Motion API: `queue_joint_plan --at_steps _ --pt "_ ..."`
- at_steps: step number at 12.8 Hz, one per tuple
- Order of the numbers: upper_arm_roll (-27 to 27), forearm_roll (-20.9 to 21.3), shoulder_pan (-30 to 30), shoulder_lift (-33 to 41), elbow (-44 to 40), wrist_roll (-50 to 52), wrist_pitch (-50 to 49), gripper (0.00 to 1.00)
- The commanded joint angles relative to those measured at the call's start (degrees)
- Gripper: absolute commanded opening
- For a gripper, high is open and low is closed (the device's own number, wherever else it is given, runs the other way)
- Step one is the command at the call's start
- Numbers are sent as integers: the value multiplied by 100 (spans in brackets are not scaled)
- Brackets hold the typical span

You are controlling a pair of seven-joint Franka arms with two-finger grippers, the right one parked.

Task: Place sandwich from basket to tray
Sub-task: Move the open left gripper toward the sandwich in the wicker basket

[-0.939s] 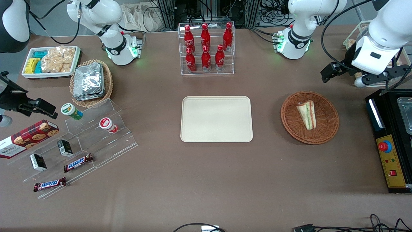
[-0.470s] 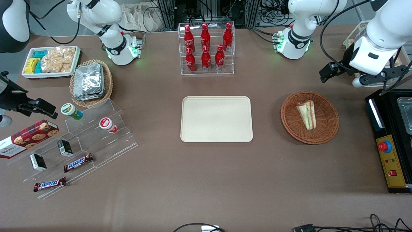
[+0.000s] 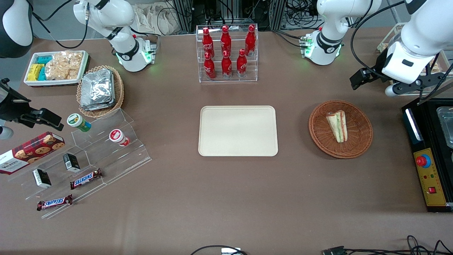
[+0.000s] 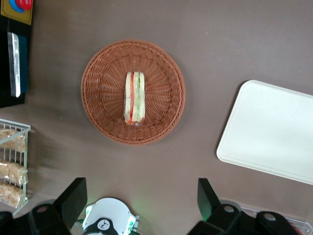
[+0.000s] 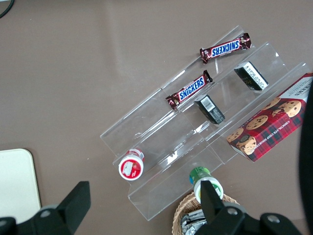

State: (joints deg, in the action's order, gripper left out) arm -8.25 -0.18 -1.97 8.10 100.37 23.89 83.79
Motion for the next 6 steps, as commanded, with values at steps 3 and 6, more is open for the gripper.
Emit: queue_joint_plan --at_steps 3,6 --pt "173 53 48 1120 1437 72 486 100" --pt "333 80 12 1633 2372 -7 1121 100"
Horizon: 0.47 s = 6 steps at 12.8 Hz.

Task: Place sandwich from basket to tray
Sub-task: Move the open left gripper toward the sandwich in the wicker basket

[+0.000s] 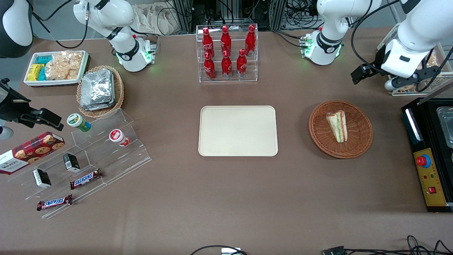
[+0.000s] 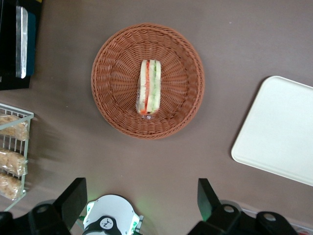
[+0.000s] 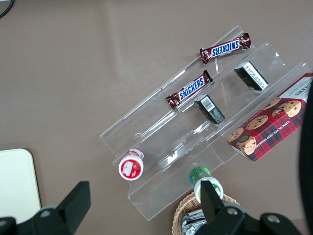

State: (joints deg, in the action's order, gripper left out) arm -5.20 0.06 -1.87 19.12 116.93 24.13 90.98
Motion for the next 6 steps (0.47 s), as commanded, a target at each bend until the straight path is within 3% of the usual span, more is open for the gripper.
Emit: queue_joint_plan --at_steps 1,6 --pt "27 56 2 505 734 -31 447 100" --pt "106 222 37 181 1383 -31 1525 100"
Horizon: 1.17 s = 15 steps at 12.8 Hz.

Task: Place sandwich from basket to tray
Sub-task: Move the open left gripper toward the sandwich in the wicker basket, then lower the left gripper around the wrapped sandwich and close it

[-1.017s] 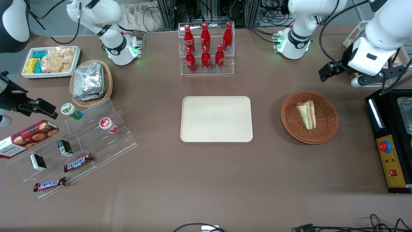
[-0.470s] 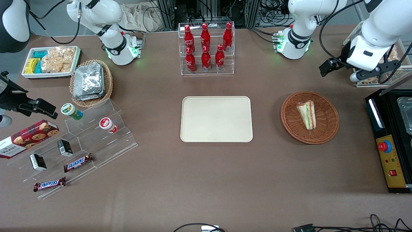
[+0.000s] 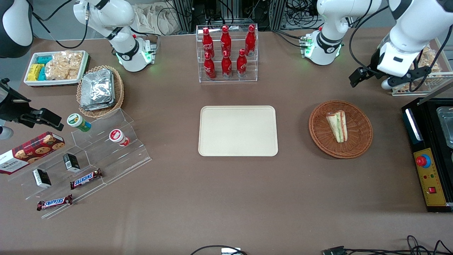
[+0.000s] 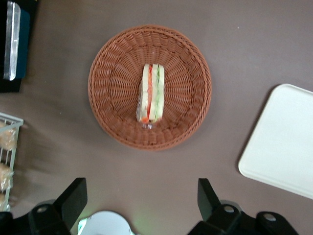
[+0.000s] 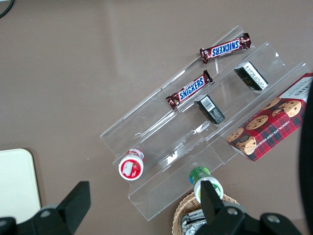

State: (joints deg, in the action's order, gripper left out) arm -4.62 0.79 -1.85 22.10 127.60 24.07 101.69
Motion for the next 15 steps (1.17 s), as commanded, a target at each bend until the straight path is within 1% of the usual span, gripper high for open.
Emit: queue_joint_plan --at_steps 1,2,5,7,11,13,15 --pt "84 167 35 -318 396 -25 665 100" --pt "93 237 35 -529 510 -25 946 100" --pt "145 404 53 -1074 1169 -25 2324 100" --pt "321 413 44 -1592 1363 -25 3028 100" --pt "409 475 44 -2568 1601 -25 4312 100" --pt "409 466 44 -2780 1610 -25 4455 100" --pt "409 466 53 -2808 1610 -16 4464 100"
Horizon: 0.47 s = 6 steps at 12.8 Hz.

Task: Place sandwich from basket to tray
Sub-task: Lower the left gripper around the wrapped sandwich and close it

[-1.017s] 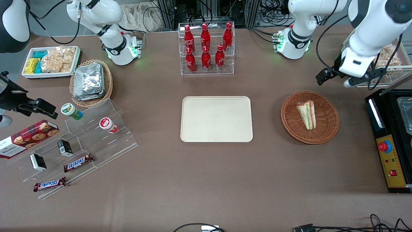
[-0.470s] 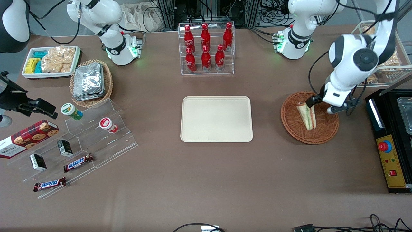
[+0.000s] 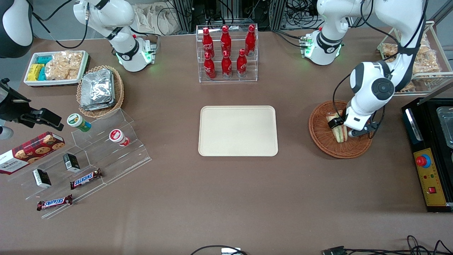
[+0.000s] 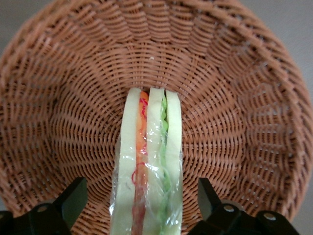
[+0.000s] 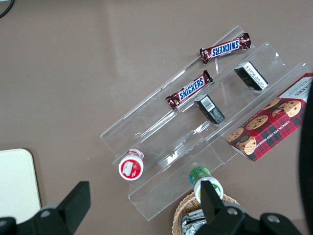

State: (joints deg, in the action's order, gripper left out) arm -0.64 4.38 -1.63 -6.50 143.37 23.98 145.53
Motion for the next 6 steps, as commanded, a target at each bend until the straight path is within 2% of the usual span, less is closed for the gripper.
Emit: queue_joint_plan --at_steps 1,2,3,5,6 --pt "12 107 31 52 42 -16 81 100" --pt "12 107 31 26 33 -8 81 100" --pt "12 107 31 -18 33 -8 89 94" --pt "12 107 31 17 42 -8 81 15" --pt "12 115 31 8 51 -8 81 0"
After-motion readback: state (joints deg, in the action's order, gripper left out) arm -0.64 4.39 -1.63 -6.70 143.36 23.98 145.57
